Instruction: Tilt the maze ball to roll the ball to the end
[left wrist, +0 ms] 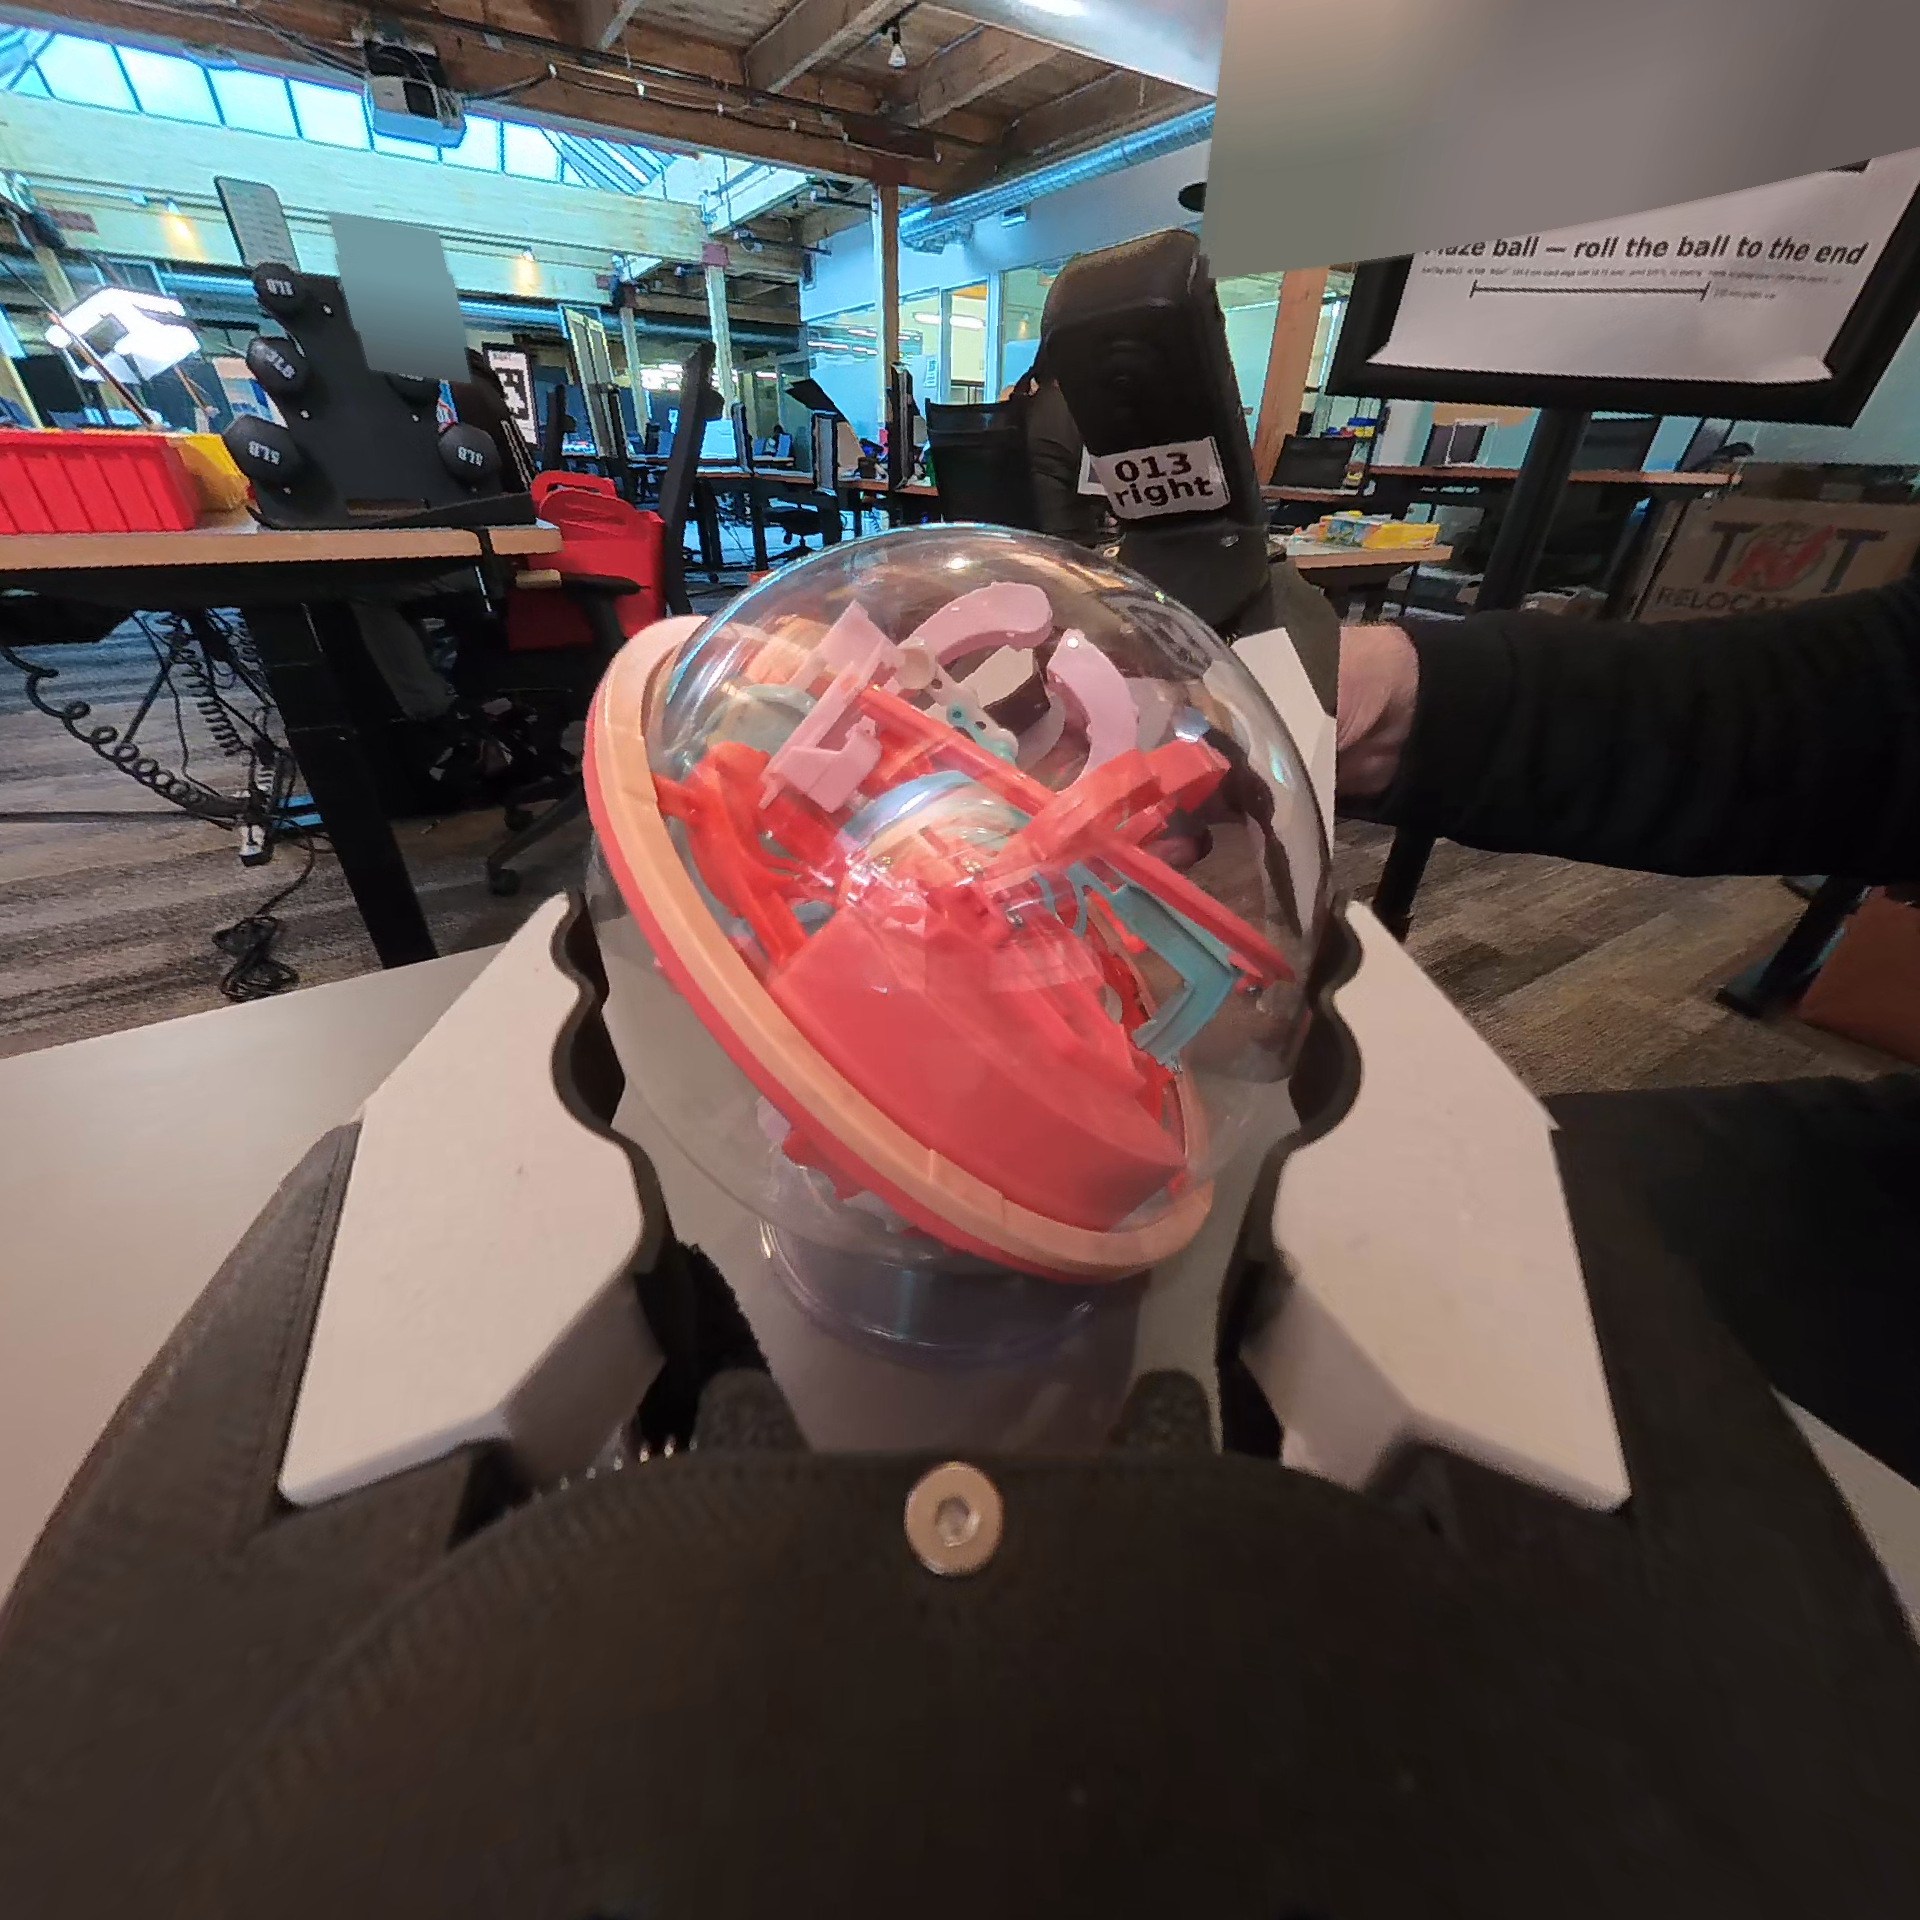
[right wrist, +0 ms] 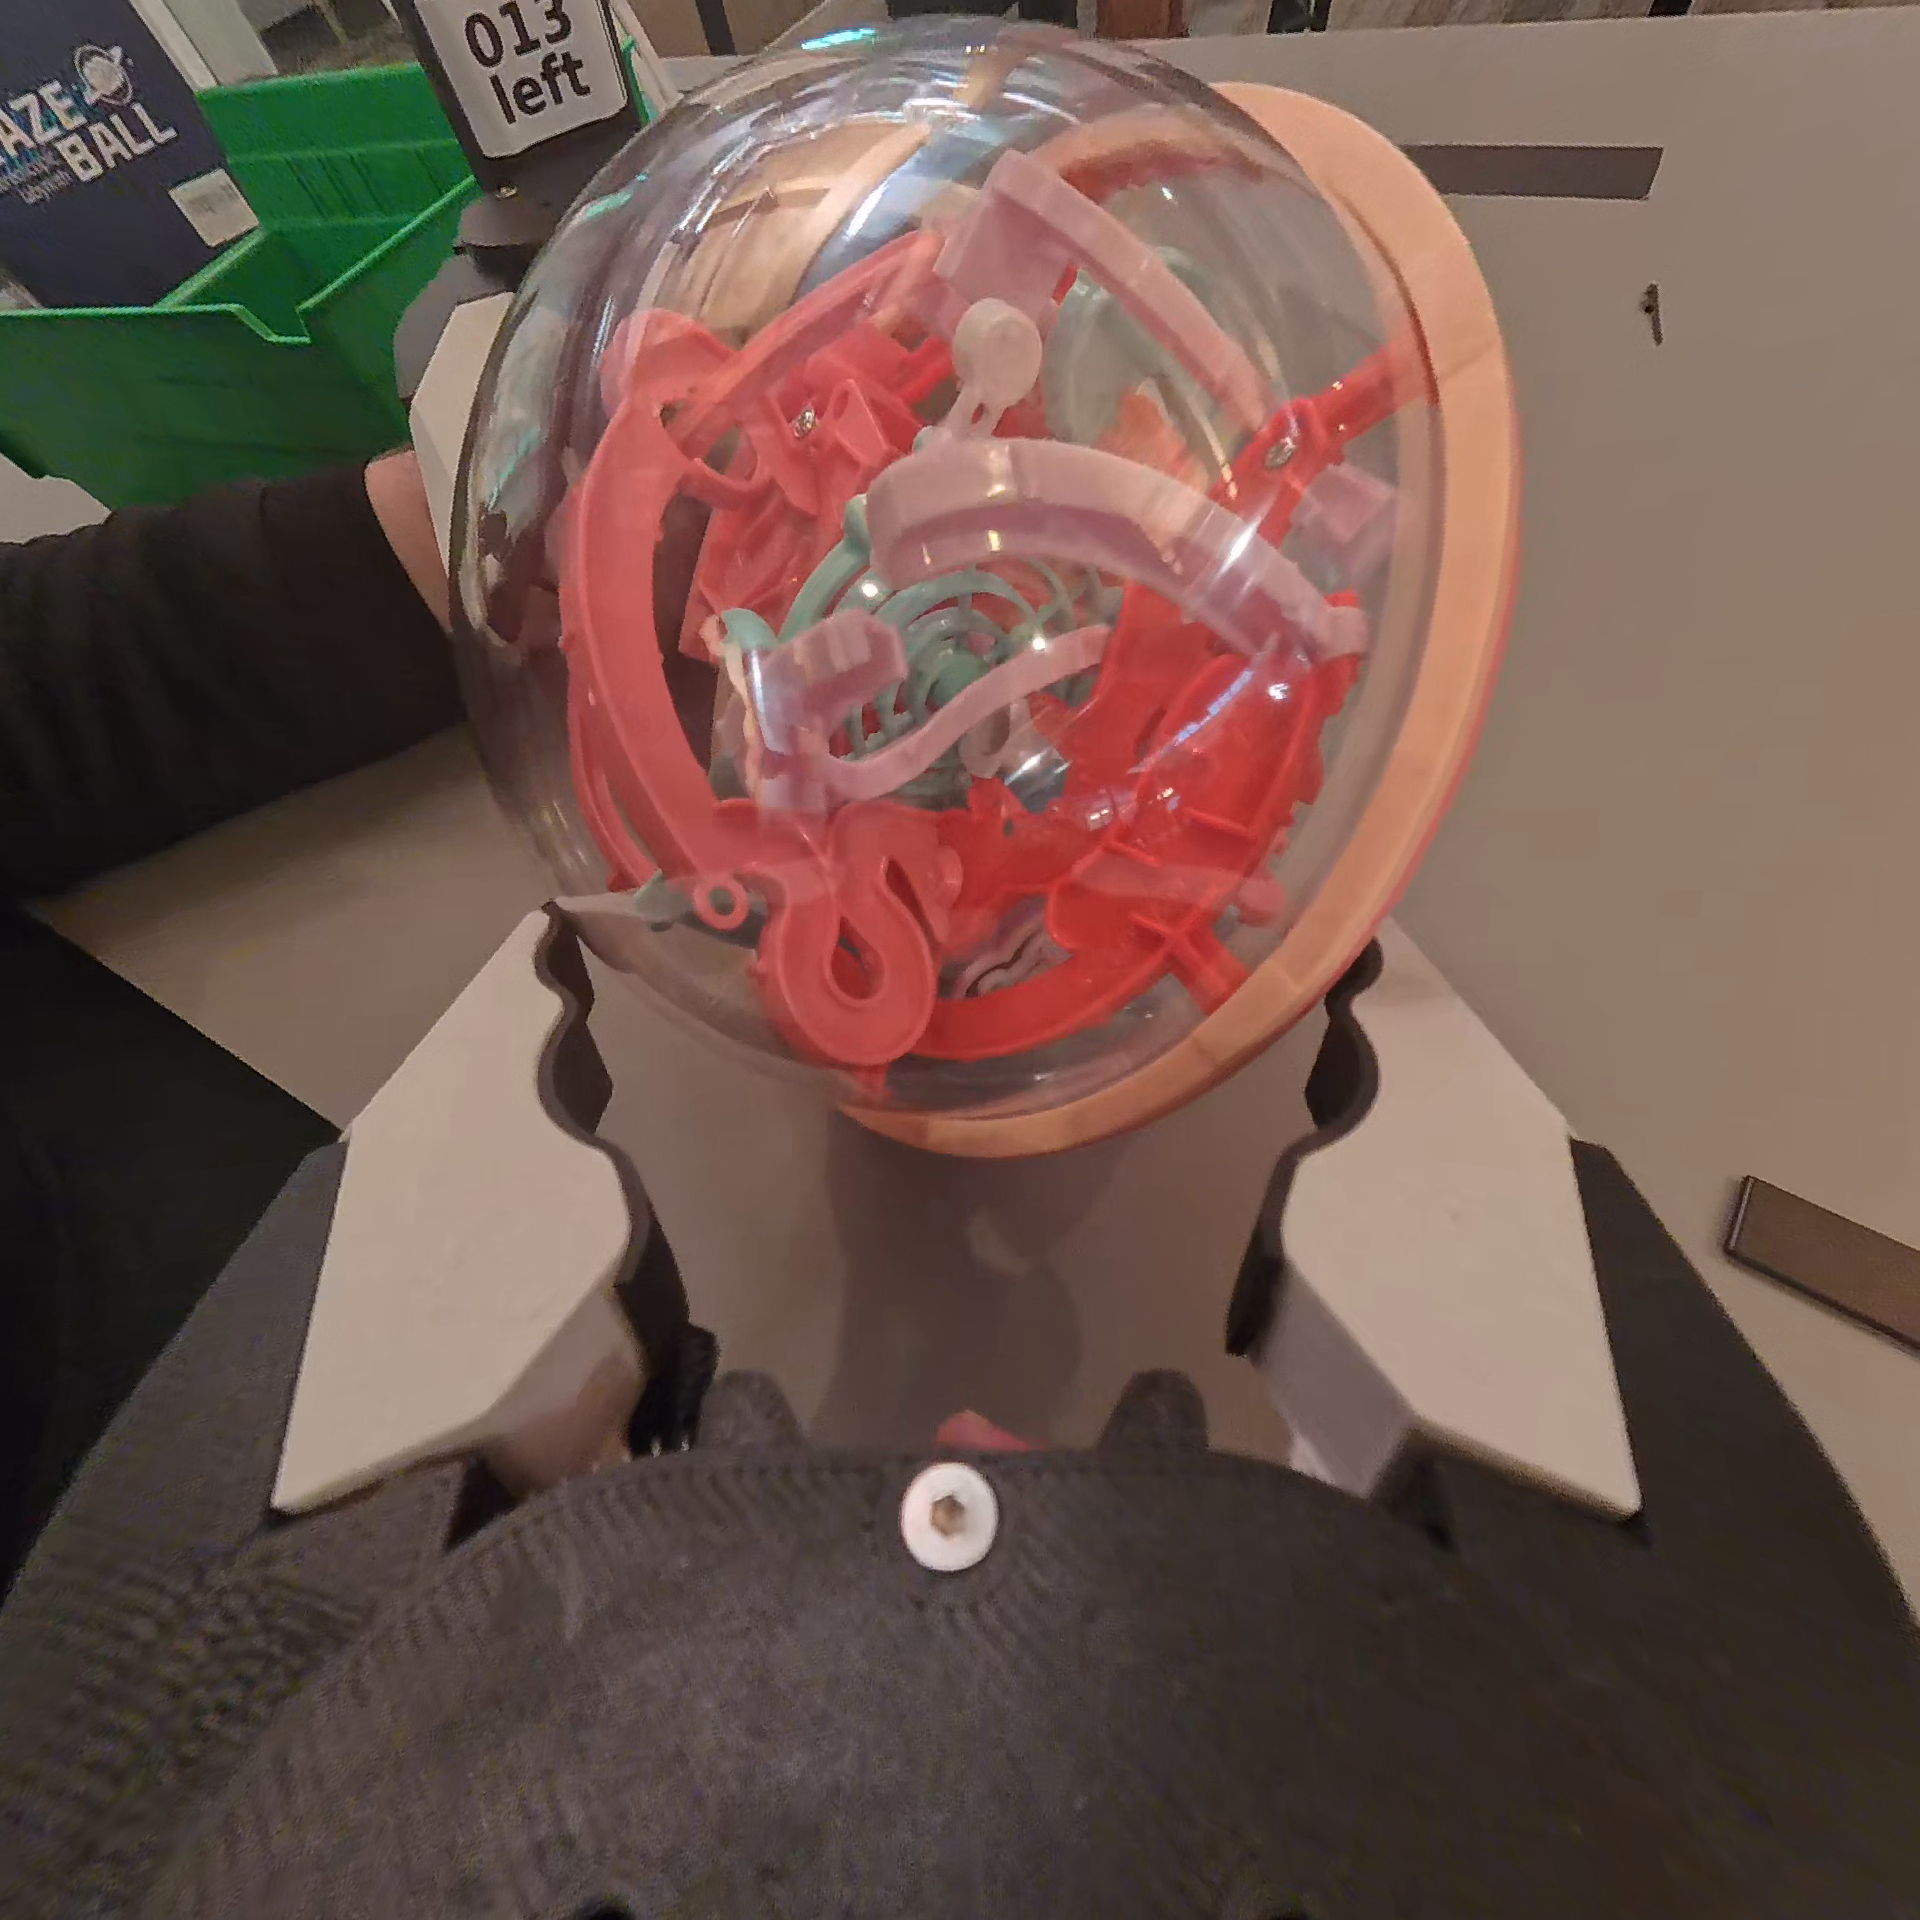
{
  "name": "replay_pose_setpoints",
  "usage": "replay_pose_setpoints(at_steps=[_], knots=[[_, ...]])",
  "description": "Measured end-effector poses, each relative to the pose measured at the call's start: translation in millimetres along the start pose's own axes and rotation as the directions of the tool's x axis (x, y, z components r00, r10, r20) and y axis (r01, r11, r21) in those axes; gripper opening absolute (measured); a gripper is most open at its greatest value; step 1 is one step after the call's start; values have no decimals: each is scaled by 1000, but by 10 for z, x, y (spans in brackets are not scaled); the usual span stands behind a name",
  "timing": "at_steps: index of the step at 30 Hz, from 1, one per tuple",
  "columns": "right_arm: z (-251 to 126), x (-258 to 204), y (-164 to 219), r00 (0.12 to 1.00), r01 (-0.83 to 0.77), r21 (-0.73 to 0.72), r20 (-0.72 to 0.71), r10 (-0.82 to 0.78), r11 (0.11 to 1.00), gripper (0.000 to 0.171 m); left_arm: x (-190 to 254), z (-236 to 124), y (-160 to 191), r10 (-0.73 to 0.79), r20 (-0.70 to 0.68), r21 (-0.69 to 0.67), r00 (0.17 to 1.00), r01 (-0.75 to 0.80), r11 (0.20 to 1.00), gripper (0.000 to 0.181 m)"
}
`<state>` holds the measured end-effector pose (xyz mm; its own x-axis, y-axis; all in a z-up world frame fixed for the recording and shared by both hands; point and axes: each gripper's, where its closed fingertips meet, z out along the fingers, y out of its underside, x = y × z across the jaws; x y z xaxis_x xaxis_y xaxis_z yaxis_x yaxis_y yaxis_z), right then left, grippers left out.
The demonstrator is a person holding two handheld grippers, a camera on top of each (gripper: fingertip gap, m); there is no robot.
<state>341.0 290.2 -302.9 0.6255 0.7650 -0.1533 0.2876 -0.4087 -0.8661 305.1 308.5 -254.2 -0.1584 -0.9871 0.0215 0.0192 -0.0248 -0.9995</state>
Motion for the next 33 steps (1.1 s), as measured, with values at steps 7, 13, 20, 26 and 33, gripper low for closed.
replay_pose_setpoints(at_steps=[7,13,20,26,33], knots=[[3,6,15,1000,20,14,-11,-20,1000,138,10,12,-13,39,2,9,999,-39,999,131],[1,17,11,1000,10,26,-14,-10,1000,137,-36,12,21,-85,-5,-4,996,85,996,132],[-7,24,27,1000,15,14,-19,-15,1000,137,-65,9,90,-293,-43,-31,955,292,956,133],[-9,31,52,997,67,-17,-44,-68,998,137,-42,6,84,-236,-39,-33,971,235,971,132],[13,45,100,992,108,-55,-63,-111,993,136,-27,4,55,-157,-26,-21,987,156,987,132]])
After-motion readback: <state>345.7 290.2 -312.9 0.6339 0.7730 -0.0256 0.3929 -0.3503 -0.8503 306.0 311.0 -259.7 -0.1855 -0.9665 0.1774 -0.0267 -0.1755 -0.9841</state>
